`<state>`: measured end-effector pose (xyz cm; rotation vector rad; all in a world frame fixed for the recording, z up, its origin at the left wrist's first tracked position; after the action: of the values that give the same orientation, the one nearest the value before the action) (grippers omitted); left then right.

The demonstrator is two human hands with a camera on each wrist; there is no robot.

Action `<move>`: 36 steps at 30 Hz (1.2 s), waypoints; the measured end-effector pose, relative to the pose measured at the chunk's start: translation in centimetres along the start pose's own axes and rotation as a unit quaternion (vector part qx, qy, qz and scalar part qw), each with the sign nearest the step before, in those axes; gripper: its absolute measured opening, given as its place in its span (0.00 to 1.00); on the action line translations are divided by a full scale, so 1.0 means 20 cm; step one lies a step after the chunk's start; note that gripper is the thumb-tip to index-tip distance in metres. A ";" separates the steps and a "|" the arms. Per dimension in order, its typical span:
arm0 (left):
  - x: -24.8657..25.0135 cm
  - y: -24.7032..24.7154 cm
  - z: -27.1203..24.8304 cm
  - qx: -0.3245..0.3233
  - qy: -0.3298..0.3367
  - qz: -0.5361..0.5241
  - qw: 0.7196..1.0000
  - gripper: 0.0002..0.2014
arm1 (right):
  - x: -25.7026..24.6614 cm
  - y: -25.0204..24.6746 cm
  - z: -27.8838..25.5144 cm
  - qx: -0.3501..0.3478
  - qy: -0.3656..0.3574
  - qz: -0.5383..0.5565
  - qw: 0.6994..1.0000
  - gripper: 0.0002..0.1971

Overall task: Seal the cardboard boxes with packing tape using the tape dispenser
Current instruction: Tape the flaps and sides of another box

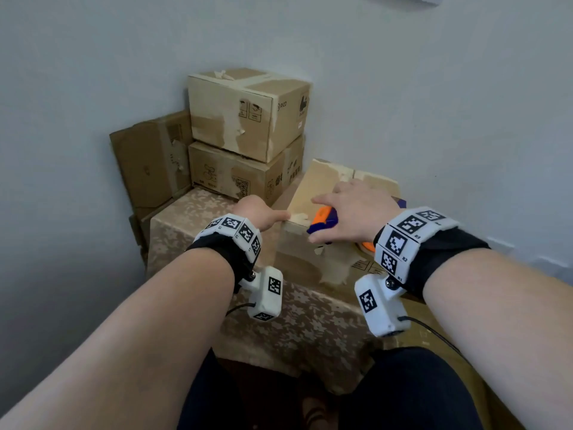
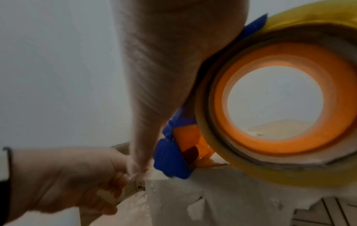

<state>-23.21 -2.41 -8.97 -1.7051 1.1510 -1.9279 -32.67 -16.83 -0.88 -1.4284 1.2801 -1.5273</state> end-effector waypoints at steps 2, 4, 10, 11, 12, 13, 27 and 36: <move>-0.01 0.00 0.00 -0.006 0.000 -0.010 1.000 0.26 | -0.03 0.02 0.00 -0.003 -0.021 -0.071 0.997 0.45; -0.02 0.01 0.00 -0.008 0.005 -0.019 1.000 0.27 | -0.06 0.03 0.01 -0.018 -0.033 -0.117 0.992 0.46; -0.05 0.04 0.03 -0.017 0.022 -0.021 0.999 0.28 | -0.12 0.05 0.03 -0.056 -0.035 -0.166 0.984 0.46; -0.06 0.05 0.03 -0.022 0.022 -0.037 0.999 0.29 | -0.13 0.06 0.04 -0.061 -0.036 -0.165 0.984 0.46; -0.07 0.06 0.03 -0.026 0.023 -0.057 0.998 0.30 | -0.13 0.06 0.04 -0.063 -0.038 -0.161 0.984 0.45; -0.08 0.07 0.04 -0.030 0.018 -0.088 0.996 0.31 | -0.14 0.06 0.05 -0.065 -0.039 -0.157 0.985 0.44; -0.20 0.13 0.04 -0.005 0.030 -0.355 0.935 0.06 | -0.21 0.09 0.10 -0.032 -0.044 -0.176 0.983 0.41; -0.22 0.17 0.01 -0.005 0.038 -0.385 0.922 0.24 | -0.23 0.08 0.09 -0.033 -0.033 -0.182 0.982 0.47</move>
<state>-22.78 -1.47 -14.48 -2.3359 0.5177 -2.4199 -30.28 -13.32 -4.08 -1.8169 1.0790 -1.6653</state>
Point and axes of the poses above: each hand's wrist, its own z-axis towards the middle knuckle, its own y-axis out of the palm, x = y × z, the point moved 6 cm from there along z, towards the middle knuckle, and after that the axes turned 12 degrees about y, right-handed, at the moved point
